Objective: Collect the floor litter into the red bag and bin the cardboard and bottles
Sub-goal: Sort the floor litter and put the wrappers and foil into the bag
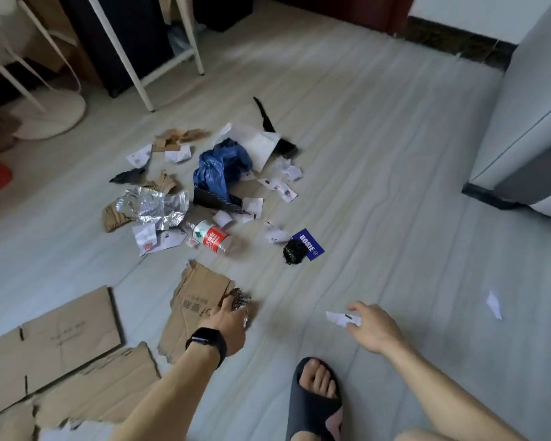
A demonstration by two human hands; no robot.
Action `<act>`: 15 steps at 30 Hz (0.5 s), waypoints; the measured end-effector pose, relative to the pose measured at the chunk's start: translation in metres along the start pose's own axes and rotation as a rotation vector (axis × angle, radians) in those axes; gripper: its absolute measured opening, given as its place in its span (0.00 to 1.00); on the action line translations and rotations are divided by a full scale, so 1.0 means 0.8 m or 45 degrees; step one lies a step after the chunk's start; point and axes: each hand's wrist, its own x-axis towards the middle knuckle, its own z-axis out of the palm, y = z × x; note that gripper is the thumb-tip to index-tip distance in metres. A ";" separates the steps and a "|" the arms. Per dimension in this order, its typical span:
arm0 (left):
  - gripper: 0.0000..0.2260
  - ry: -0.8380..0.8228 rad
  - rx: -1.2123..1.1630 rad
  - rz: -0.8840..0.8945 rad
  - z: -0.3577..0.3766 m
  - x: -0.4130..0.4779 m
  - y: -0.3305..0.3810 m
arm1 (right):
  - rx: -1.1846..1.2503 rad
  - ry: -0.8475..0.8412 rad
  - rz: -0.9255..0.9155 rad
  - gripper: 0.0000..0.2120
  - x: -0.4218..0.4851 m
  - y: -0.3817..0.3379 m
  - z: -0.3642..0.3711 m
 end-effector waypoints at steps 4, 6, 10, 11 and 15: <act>0.32 0.023 0.112 -0.027 0.037 0.023 -0.013 | 0.010 0.016 0.041 0.23 0.031 0.009 0.059; 0.35 0.052 0.169 0.007 0.046 0.035 -0.017 | 0.045 0.081 0.056 0.23 0.044 0.012 0.082; 0.40 -0.021 0.301 0.050 0.058 0.050 -0.024 | 0.092 0.335 0.020 0.13 0.051 0.019 0.109; 0.40 -0.026 0.306 0.061 0.056 0.052 -0.025 | 0.106 0.368 0.014 0.11 0.052 0.019 0.111; 0.26 0.030 0.396 0.162 0.044 0.054 -0.018 | 0.134 0.324 0.047 0.08 0.045 0.023 0.112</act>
